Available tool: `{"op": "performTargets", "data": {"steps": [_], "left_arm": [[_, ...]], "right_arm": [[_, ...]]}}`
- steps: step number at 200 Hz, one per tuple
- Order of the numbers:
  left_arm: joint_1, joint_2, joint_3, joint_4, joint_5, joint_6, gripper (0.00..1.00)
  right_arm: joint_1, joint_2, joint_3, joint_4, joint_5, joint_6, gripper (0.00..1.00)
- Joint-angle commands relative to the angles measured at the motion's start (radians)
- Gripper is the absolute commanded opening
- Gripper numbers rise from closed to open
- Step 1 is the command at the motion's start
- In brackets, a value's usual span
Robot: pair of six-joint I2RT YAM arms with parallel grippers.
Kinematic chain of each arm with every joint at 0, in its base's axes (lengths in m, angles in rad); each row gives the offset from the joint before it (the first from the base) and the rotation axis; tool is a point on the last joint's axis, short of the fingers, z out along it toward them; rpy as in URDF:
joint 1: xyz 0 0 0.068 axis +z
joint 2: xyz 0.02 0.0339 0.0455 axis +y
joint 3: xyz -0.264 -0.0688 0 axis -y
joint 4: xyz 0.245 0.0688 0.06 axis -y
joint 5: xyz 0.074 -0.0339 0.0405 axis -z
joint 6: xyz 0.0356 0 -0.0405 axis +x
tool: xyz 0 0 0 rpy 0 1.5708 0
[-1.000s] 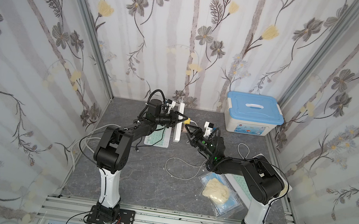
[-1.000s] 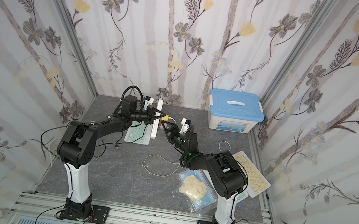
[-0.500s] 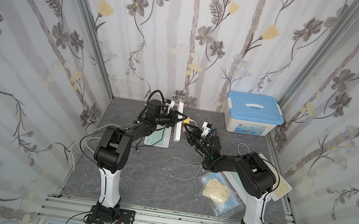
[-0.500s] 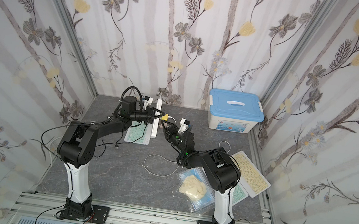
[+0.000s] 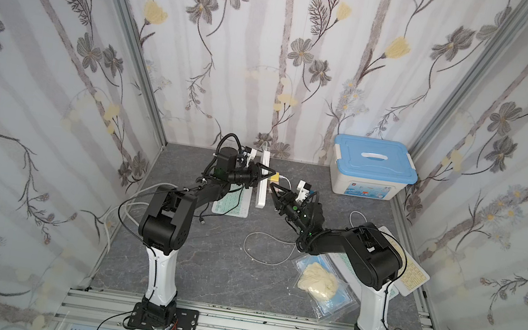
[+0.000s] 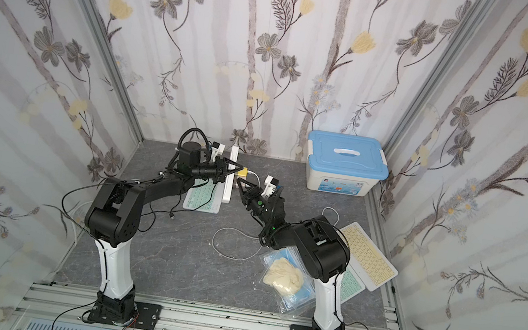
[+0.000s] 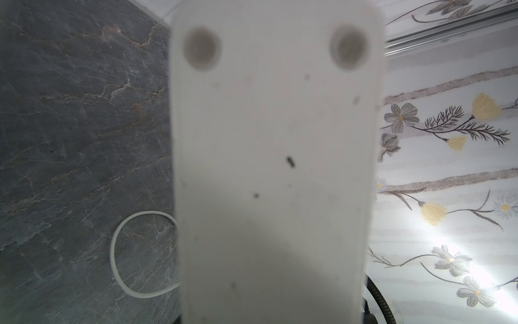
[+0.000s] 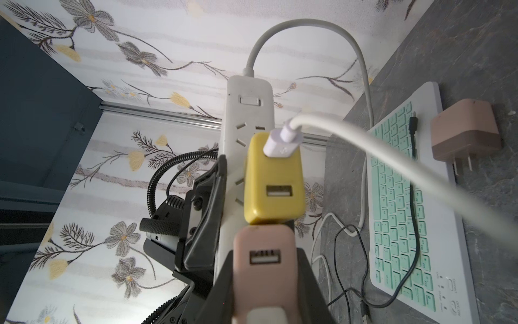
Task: Unplug the wireless keyboard
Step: Remove the plug from the socket.
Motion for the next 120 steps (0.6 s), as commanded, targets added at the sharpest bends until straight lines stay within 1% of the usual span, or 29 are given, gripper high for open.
{"op": "performTargets", "data": {"steps": [1,48,76,98,120], "left_arm": [[-0.001,-0.005,-0.004,0.069,-0.014,0.005,0.0],[0.0,-0.012,-0.006,0.074,-0.018,0.006,0.0],[0.004,-0.013,-0.009,0.078,-0.017,0.006,0.0],[0.008,-0.015,-0.022,0.115,-0.018,-0.009,0.0],[0.014,-0.019,-0.034,0.15,-0.028,-0.029,0.0]], "right_arm": [[0.001,0.0,-0.006,0.084,0.009,0.002,0.0],[-0.003,-0.002,-0.025,0.115,0.012,0.001,0.0],[-0.013,-0.011,-0.033,0.134,-0.004,-0.024,0.0],[-0.02,-0.019,-0.037,0.145,-0.016,-0.045,0.0],[-0.028,-0.01,-0.044,0.167,-0.015,-0.022,0.0]]}}
